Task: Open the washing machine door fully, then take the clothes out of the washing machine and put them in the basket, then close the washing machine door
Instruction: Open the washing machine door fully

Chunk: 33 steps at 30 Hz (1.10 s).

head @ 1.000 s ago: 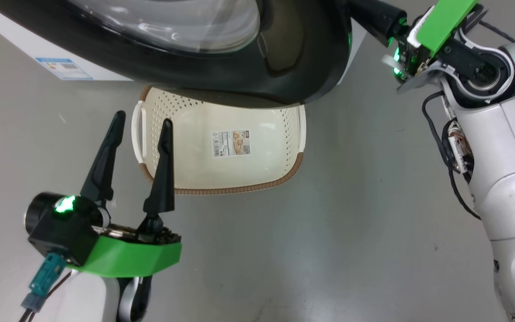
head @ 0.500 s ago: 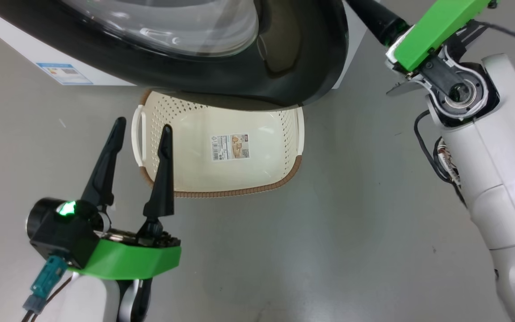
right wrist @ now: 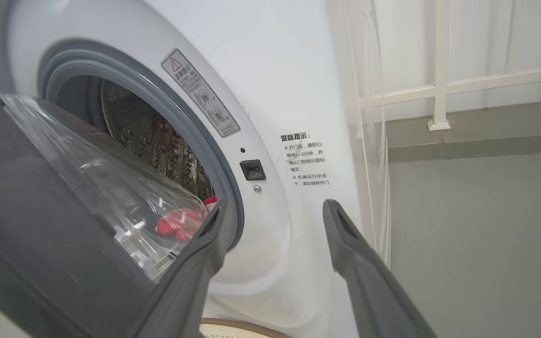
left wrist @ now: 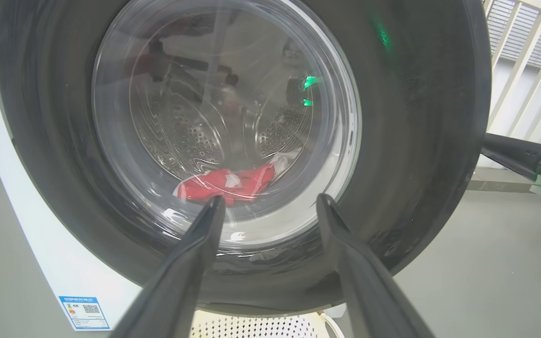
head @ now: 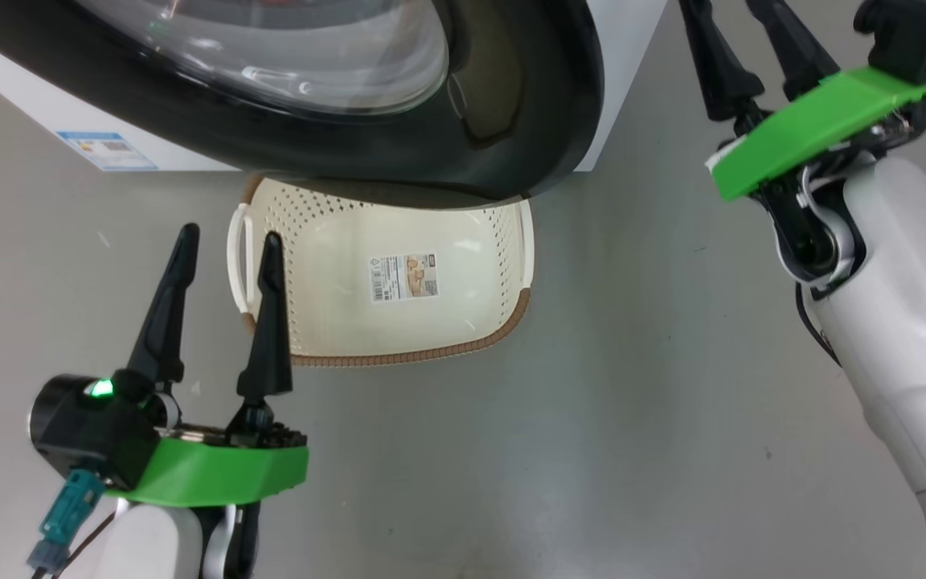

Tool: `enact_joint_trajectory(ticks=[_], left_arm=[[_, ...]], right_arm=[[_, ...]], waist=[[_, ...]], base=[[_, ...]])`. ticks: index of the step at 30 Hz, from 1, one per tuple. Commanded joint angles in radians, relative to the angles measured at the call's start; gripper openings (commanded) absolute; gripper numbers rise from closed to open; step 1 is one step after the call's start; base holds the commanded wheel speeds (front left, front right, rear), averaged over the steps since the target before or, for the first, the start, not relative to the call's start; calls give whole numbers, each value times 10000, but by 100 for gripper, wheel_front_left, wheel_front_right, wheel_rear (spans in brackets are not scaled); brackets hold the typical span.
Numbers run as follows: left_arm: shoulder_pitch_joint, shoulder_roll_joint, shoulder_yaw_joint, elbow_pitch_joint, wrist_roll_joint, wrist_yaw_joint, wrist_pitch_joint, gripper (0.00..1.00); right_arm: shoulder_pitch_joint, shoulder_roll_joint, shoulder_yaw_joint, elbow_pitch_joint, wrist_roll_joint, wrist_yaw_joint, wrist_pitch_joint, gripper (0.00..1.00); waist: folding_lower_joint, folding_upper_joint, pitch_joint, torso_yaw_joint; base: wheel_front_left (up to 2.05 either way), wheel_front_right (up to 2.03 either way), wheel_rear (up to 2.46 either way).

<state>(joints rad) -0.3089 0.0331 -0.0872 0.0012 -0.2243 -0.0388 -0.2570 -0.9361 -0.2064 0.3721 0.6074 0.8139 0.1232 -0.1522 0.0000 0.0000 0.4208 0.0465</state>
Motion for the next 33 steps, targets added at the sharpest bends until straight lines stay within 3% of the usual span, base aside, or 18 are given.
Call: enact_joint_trajectory(ticks=[1,8,14,17,33], left_arm=[[172,171,358,-250,-64,87,-47,100],[334,171,482,-277,-59,170,-47,100],[382,171,486,-358,-51,205,-47,100],[381,171,491,-443,-30,232,-47,100],[450,171,564,-898,75,329,-47,100]], right_arm=[[358,119,-39,-108,-544,75,-411,100],[1221,689,-1364,-482,-3306,75,-1069,100],[2510,1275,-2689,-2290,-6019,75,-1092,100],[3245,1469,-2982,-3172,-6803,75,-1093,100],[5324,1560,-3214,-5345,-6650,75,-1095,100]], waist=[[0,0,-86,-56],[0,0,-266,-185],[0,0,-322,-225],[0,0,-307,-224],[0,0,-198,-282]], base=[[0,0,0],[0,0,0],[0,0,0],[0,0,0],[0,0,0]])
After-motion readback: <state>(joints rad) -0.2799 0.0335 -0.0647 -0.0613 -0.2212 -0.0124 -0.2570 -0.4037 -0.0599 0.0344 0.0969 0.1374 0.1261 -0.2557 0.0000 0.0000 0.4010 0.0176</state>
